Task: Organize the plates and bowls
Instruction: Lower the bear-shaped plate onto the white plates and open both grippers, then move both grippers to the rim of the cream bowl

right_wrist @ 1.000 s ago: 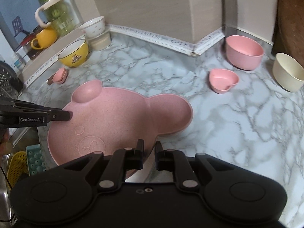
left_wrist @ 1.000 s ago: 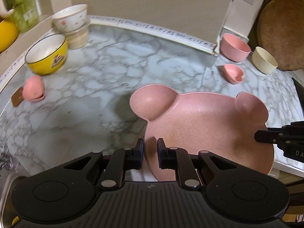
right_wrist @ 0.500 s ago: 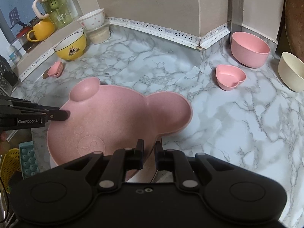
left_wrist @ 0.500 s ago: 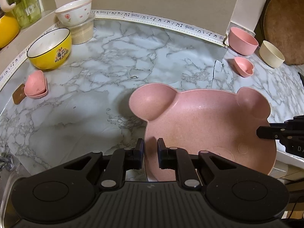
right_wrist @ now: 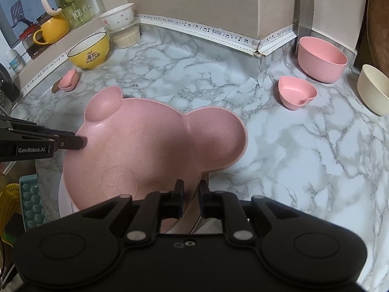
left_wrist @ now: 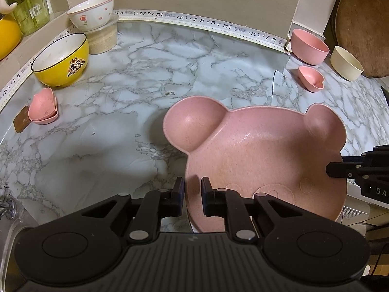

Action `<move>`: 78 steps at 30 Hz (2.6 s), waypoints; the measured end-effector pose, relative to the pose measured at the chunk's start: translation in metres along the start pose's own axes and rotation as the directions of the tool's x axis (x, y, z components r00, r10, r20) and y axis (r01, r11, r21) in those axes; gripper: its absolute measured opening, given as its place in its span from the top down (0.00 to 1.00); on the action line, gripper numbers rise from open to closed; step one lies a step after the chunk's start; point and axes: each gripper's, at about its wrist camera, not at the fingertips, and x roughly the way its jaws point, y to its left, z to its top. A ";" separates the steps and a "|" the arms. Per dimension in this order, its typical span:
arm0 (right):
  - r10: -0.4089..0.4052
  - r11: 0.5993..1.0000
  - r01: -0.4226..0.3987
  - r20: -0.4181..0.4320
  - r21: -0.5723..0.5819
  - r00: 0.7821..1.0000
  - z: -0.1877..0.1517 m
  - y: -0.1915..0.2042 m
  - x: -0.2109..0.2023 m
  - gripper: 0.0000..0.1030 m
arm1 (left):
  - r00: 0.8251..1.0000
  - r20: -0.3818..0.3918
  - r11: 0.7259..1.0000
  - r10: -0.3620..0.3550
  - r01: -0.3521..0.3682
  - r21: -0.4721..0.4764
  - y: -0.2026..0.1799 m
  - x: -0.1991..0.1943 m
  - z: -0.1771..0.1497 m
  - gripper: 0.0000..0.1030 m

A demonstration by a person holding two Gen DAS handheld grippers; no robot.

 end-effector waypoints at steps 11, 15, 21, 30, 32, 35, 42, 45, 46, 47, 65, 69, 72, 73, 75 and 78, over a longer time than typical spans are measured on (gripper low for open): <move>-0.028 0.999 0.027 0.019 0.037 0.999 -0.003 -0.008 -0.016 0.71 | 1.000 0.005 1.000 -0.009 0.010 -0.012 0.008 -0.008 -0.005 0.87; -0.029 0.999 0.027 0.035 0.044 0.999 -0.004 -0.009 -0.024 0.68 | 0.999 0.048 1.000 -0.011 0.011 0.015 0.001 -0.020 -0.006 0.87; -0.028 0.999 0.026 0.054 0.039 0.998 -0.002 -0.006 -0.037 0.58 | 0.994 0.102 0.998 -0.028 0.023 0.056 -0.013 -0.039 -0.003 0.87; -0.022 0.999 0.017 0.113 0.041 0.993 0.001 -0.009 -0.064 0.37 | 0.984 0.158 0.995 -0.083 0.073 0.066 -0.039 -0.056 0.008 0.86; -0.024 0.999 0.019 0.128 0.040 0.991 0.001 -0.012 -0.071 0.30 | 0.982 0.166 0.994 -0.090 0.079 0.072 -0.046 -0.057 0.011 0.85; -0.031 0.999 0.024 0.150 0.047 0.988 0.001 -0.018 -0.080 0.22 | 0.980 0.164 0.992 -0.110 0.100 0.073 -0.057 -0.058 0.017 0.72; -0.074 0.997 0.065 0.201 0.051 0.977 0.003 -0.041 -0.097 0.10 | 0.972 0.180 0.986 -0.152 0.138 0.093 -0.088 -0.061 0.031 0.52; -0.112 0.994 0.108 0.247 0.030 0.963 0.002 -0.052 -0.106 0.01 | 0.969 0.187 0.983 -0.161 0.141 0.119 -0.107 -0.062 0.039 0.50; -0.120 0.993 0.118 0.262 0.025 0.958 0.002 -0.056 -0.110 0.00 | 0.969 0.190 0.983 -0.160 0.138 0.124 -0.113 -0.062 0.041 0.48; -0.129 0.991 0.129 0.273 0.020 0.953 0.002 -0.061 -0.113 0.00 | 0.968 0.193 0.982 -0.160 0.137 0.129 -0.118 -0.062 0.044 0.43; -0.219 0.975 0.201 0.322 0.089 0.921 0.019 -0.175 -0.136 0.00 | 0.939 0.251 0.965 -0.234 0.192 0.181 -0.218 -0.047 0.103 0.26; -0.208 0.976 0.179 0.306 0.123 0.929 0.027 -0.210 -0.136 0.00 | 0.940 0.227 0.962 -0.253 0.221 0.159 -0.241 -0.040 0.124 0.26; -0.244 0.966 0.208 0.287 0.151 0.926 0.031 -0.233 -0.133 0.00 | 0.949 0.206 0.968 -0.241 0.219 0.123 -0.258 -0.035 0.142 0.26; -0.254 0.963 0.216 0.282 0.160 0.925 0.033 -0.240 -0.133 0.00 | 0.948 0.203 0.968 -0.245 0.226 0.112 -0.263 -0.032 0.149 0.26; -0.272 0.957 0.229 0.276 0.181 0.922 0.037 -0.255 -0.131 0.00 | 0.947 0.206 0.968 -0.246 0.231 0.095 -0.275 -0.028 0.162 0.26; -0.287 0.949 0.238 0.256 0.208 0.923 0.045 -0.278 -0.128 0.00 | 0.945 0.212 0.968 -0.250 0.238 0.078 -0.293 -0.018 0.179 0.26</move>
